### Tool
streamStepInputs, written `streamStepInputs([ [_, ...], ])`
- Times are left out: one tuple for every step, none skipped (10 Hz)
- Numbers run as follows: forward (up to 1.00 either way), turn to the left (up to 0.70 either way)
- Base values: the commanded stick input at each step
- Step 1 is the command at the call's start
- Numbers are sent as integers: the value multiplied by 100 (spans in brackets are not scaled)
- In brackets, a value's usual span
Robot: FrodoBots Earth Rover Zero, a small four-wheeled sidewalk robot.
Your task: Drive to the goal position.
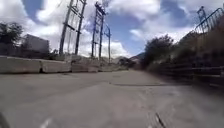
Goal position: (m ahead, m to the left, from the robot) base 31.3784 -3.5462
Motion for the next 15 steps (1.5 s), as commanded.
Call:
streamStepInputs([
  [100,0],
  [100,0],
  [100,0],
  [100,0],
  [100,0],
  [100,0],
  [100,0],
  [100,0],
  [100,0],
  [100,0],
  [100,0],
  [100,0],
  [100,0],
  [100,0],
  [100,0],
])
